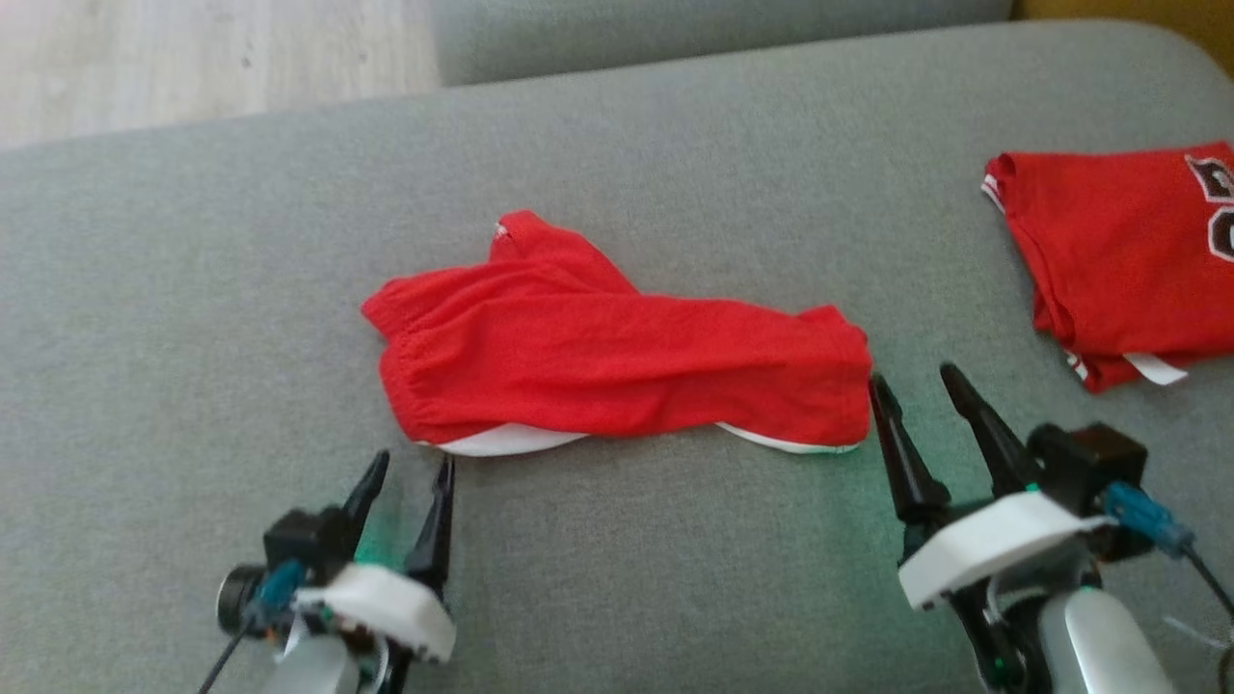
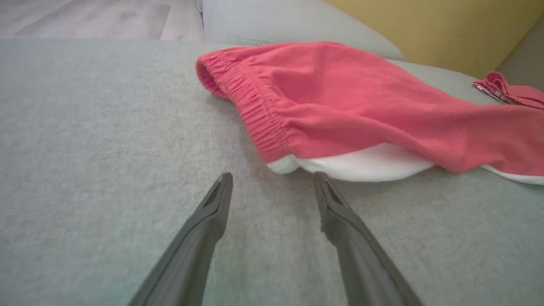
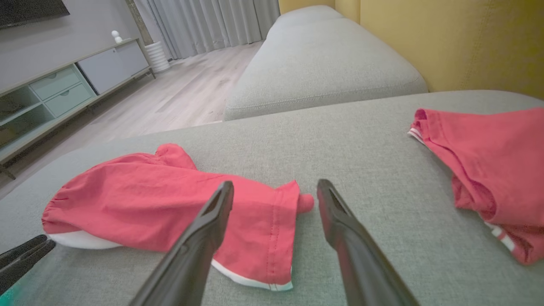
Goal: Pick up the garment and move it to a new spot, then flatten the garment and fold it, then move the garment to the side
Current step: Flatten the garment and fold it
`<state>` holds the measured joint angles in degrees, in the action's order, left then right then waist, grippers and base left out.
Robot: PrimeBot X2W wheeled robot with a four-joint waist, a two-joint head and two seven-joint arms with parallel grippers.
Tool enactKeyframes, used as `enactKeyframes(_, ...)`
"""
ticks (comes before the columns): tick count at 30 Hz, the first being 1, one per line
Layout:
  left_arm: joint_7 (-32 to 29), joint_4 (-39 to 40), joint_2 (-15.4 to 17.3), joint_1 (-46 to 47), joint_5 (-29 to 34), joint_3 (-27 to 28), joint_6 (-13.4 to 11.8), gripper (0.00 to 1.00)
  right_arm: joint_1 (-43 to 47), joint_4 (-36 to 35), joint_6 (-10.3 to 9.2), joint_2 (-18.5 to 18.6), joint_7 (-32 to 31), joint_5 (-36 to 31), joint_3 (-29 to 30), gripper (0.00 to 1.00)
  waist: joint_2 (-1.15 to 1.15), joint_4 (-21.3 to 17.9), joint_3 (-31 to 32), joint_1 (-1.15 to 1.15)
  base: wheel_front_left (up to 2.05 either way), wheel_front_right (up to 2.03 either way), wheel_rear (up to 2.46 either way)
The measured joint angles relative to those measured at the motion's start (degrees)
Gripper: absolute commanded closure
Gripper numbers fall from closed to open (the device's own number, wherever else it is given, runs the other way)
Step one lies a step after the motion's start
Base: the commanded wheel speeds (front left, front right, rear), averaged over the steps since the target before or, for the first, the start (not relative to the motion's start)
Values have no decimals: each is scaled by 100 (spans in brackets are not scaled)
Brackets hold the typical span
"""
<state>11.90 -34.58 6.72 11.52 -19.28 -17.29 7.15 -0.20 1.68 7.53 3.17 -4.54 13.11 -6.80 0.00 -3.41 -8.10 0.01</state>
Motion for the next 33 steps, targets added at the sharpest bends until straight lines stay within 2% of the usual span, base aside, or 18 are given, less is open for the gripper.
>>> enactKeyframes(6, 152, -625, -44, 597, -354, -238, 43, 0, -162, 36, 0, -3, 58, 0, -51, 0, 0, -143, -257, 0, 0, 0, 0)
enactKeyframes(13, 255, -884, -15, 934, -594, -361, 43, 0, -163, 125, 0, -7, 110, 9, -59, 0, 0, -225, -360, 0, 0, 0, 0)
enactKeyframes(20, 255, -358, 66, 933, -593, -538, 43, 0, -169, 185, 0, -14, 111, 48, -60, 0, 0, -212, -359, -1, 0, 0, 0)
enactKeyframes(25, 255, 156, 181, 780, -367, -505, 43, 0, -177, 185, 0, -19, 111, 48, -53, 0, 0, -175, -312, -1, 0, 0, 0)
enactKeyframes(33, 255, 49, 270, 526, -341, -769, 43, 0, -177, 182, 0, -21, 103, 41, -48, 0, 0, -127, -217, -2, 0, 0, 0)
